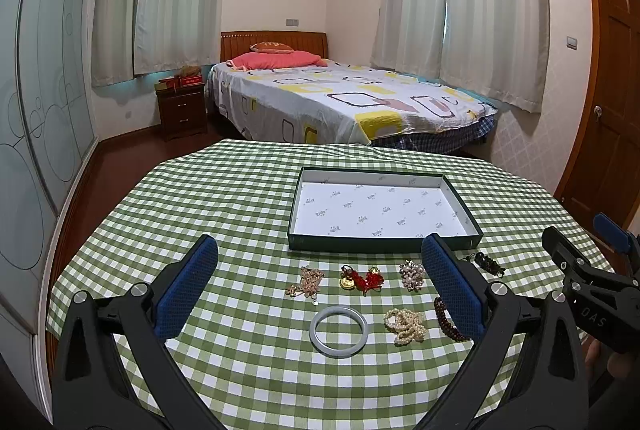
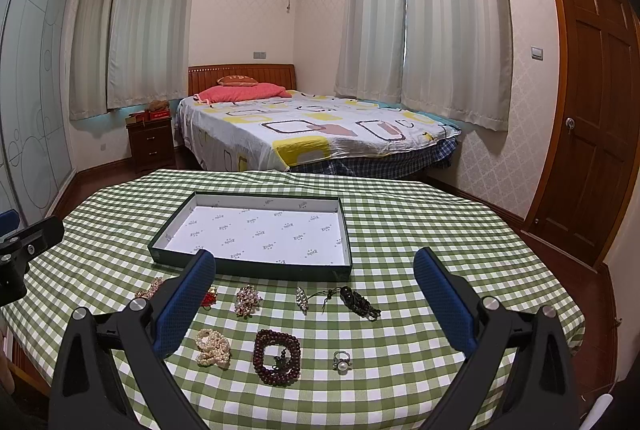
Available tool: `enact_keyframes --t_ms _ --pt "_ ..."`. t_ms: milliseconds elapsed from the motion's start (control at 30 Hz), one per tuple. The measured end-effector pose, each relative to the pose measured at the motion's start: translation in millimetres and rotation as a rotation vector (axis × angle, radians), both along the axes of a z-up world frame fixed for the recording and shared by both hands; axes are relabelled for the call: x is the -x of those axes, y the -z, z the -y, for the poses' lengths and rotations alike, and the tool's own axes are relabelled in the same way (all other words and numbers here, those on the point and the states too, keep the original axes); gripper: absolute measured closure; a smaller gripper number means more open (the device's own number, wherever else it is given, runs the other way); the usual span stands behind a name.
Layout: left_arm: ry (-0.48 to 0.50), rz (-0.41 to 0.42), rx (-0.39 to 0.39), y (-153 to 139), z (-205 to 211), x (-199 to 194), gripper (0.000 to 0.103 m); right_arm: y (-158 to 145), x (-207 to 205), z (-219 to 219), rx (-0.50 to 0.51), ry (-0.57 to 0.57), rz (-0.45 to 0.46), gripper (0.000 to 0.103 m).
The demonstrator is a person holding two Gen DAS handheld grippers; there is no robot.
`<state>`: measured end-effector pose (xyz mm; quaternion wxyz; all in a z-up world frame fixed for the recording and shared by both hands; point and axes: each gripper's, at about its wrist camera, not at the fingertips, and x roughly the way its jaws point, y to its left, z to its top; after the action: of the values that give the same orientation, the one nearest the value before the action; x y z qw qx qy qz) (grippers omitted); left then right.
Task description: Organize jewelry
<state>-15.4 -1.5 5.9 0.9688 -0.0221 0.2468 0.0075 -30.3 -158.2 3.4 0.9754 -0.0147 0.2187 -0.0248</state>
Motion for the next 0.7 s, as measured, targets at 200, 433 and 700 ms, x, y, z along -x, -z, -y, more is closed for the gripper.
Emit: enact_keyframes --t_ms 200,433,700 --pt "0.001 -0.001 0.000 -0.2 0.1 -0.3 0.004 -0.3 0.2 -0.6 0.000 0.000 0.000 0.006" --pt "0.001 -0.001 0.001 0.0 -0.1 -0.1 0.004 -0.8 0.2 -0.8 0.000 0.000 0.001 0.006" --pt "0.001 -0.002 0.000 0.0 -0.1 -0.2 0.004 -1.0 0.0 -1.8 0.000 -0.001 0.001 0.006"
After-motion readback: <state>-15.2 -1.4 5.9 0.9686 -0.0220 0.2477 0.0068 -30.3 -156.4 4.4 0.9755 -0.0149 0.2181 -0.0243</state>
